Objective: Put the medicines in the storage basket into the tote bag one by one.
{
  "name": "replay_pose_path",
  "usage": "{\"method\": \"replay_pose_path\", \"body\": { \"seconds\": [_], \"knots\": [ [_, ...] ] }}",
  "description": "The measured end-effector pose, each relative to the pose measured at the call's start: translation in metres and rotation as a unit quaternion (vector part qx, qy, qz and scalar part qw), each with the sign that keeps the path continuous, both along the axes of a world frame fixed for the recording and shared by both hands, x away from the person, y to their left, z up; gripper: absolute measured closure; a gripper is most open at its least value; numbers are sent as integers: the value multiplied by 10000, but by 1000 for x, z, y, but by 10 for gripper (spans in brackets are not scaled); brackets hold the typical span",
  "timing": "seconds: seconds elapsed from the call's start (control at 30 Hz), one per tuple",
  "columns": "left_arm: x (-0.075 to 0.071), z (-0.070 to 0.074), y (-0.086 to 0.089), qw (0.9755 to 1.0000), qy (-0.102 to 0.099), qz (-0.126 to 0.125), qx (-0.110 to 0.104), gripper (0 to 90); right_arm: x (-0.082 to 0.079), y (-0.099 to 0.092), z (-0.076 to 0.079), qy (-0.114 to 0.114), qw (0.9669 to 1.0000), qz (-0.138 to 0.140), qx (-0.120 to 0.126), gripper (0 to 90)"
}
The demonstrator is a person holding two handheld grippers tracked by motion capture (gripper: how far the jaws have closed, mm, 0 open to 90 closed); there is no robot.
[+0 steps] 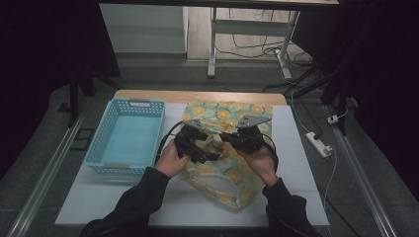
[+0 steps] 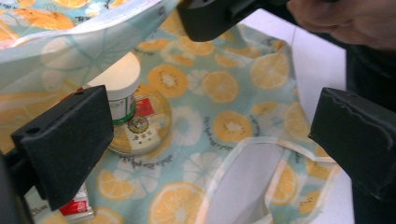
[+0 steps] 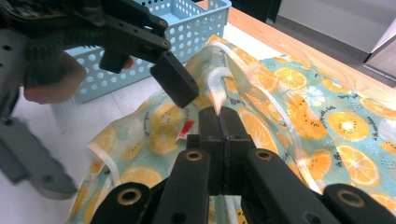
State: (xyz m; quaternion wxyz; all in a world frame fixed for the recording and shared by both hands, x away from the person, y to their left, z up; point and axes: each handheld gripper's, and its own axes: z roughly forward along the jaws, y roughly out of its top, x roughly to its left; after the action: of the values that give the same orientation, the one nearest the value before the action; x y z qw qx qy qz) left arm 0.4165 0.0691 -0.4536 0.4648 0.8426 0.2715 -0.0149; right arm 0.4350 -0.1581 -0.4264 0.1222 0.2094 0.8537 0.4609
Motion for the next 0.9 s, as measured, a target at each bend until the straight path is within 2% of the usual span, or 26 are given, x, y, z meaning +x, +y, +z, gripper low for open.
{"method": "replay_pose_path", "body": {
  "seconds": [0.4, 0.5, 0.67, 0.77, 0.9],
  "knots": [
    [-19, -4, 8, 9999, -1, -150, 79, 0, -3, 2, 1, 1, 10000, 55, -25, 900],
    [-25, -6, 10, 9997, -108, -193, 137, 0, -4, 2, 1, -2, 10000, 90, -20, 900],
    [-34, -11, 10, 9994, -173, -151, 271, 0, -6, 4, 1, 14, 9999, 129, -43, 900],
    [-38, -16, 9, 9991, -277, -125, 279, 0, -8, 6, -1, 79, 9998, 170, -39, 900],
    [-42, -23, 6, 9984, -328, -76, 455, 0, -10, 10, -4, 132, 9996, 236, -83, 900]
  ]
}}
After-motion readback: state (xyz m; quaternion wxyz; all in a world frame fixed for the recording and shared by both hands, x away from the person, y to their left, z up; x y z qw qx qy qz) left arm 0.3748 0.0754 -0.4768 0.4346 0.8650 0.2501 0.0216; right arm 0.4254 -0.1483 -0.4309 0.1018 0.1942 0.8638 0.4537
